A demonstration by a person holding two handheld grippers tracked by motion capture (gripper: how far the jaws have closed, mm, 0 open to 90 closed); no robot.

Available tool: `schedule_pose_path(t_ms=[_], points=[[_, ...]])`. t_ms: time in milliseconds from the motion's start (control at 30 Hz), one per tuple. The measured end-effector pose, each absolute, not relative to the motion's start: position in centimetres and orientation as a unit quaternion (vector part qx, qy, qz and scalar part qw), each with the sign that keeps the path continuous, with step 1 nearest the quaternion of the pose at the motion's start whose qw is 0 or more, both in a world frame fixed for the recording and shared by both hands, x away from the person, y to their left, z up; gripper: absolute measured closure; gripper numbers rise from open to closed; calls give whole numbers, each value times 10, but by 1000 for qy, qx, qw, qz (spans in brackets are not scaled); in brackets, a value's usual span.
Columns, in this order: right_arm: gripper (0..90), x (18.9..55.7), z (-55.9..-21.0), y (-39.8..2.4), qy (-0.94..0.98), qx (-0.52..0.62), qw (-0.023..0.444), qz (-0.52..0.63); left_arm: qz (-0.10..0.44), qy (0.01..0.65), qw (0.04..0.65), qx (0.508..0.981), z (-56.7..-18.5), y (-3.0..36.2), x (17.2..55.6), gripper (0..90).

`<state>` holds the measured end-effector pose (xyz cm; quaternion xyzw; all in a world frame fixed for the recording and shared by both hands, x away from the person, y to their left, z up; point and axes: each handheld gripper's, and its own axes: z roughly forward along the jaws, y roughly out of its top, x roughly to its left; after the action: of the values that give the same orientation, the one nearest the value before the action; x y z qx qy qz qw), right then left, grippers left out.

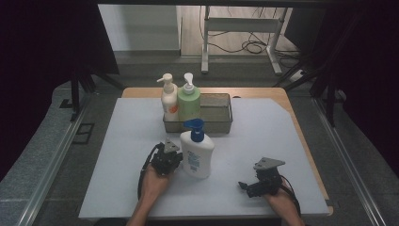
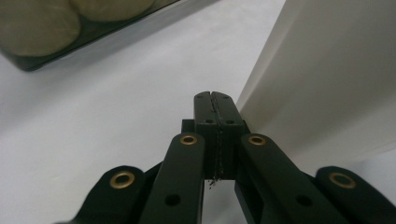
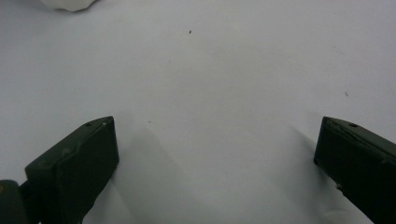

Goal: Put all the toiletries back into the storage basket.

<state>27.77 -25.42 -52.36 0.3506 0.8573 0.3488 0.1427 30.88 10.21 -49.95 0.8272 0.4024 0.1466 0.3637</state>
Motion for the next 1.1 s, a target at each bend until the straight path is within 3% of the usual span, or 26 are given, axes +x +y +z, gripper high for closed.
schedule_pose_path(t_ms=[1100], points=[[0,278,-524,-254,858,350,143,348,135,349,362,854,-497,67,297,889]])
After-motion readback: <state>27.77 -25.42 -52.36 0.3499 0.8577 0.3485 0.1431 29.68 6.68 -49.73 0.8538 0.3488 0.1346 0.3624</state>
